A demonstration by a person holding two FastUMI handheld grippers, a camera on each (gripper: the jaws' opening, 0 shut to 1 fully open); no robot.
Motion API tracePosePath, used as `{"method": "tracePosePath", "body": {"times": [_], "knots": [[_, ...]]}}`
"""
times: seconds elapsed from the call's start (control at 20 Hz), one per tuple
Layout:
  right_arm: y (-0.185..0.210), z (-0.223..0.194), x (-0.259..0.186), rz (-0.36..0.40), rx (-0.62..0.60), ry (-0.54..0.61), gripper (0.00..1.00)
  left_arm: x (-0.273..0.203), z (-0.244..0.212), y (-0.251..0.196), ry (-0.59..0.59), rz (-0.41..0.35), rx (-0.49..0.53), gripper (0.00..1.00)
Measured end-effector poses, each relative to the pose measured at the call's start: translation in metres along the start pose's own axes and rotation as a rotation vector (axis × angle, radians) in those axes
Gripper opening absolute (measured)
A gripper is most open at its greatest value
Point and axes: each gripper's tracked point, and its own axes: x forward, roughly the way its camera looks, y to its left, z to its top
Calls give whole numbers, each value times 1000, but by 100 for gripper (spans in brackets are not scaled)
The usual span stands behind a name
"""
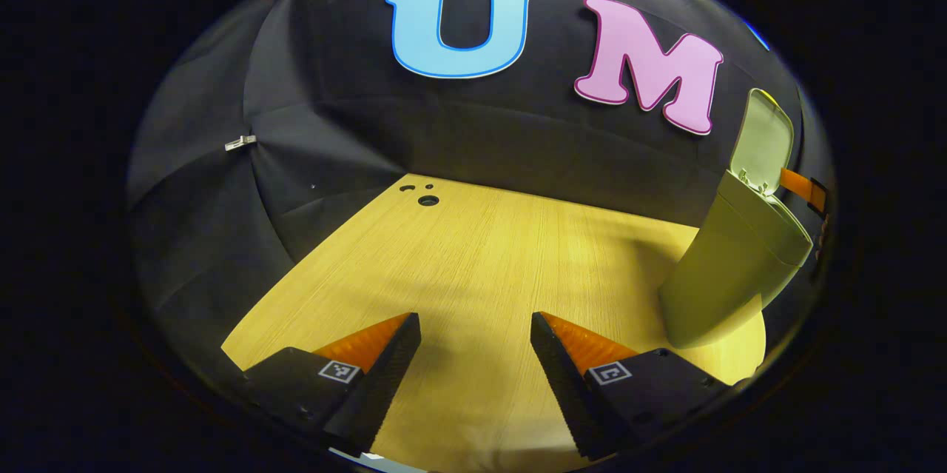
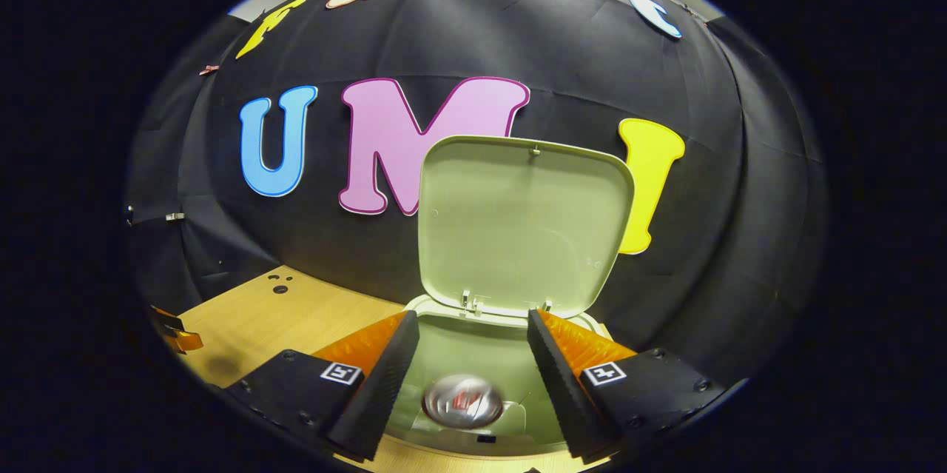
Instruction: Press the lid of the desktop garbage bin to open it, pick up the crumpled paper on the desktop and throw it into the bin, then pick up the pop can on the desktop and drop it into the bin, and finally close the garbage bin lid.
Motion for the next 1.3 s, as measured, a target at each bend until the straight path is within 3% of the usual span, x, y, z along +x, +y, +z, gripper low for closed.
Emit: {"method": "tracePosePath", "body": {"times": [0.25, 0.95, 1.3], "knots": [[-1, 20, -7, -9, 2, -34, 98, -13, -8, 4, 3, -2, 12, 96], [-6, 159, -12, 18, -78, -267, 97, -32, -13, 12, -16, 1, -29, 96], [-16, 200, 17, -25, -2, -277, 97, -41, -12, 21, -39, 28, -18, 96]]}}
